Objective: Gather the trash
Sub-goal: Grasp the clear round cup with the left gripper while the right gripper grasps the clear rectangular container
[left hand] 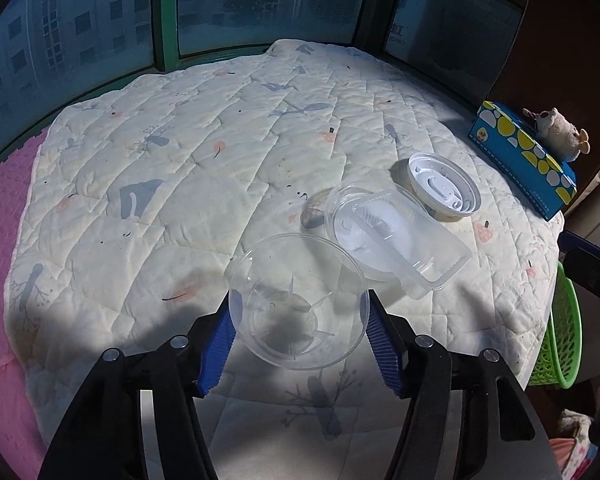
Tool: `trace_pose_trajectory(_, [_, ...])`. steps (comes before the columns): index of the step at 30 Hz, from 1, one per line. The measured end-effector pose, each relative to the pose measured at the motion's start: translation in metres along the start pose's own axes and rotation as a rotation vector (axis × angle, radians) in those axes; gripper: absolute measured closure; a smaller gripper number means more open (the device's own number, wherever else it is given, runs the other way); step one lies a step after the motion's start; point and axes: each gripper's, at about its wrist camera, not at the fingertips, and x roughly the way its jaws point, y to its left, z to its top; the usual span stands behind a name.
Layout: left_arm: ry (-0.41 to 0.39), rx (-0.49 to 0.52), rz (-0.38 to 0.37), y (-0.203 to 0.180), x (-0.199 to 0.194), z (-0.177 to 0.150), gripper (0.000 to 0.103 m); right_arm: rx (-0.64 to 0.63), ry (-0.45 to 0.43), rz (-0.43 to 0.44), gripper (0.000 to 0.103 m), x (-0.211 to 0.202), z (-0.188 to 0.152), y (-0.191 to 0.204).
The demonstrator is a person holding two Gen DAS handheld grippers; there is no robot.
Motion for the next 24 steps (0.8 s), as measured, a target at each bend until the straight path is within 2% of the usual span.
trace_pose_trajectory(11, [-0.06, -0.047, 0.016, 0.029, -0.038, 0.002, 0.044, -0.073, 0.074, 0.061, 0.032, 0.047, 0.023, 0.039])
trace_pose_trajectory(24, [-0.077, -0.087, 0.012, 0.049, -0.046, -0.004, 0.044, -0.149, 0.173, 0.022, 0.029, 0.102, 0.038, 0.059])
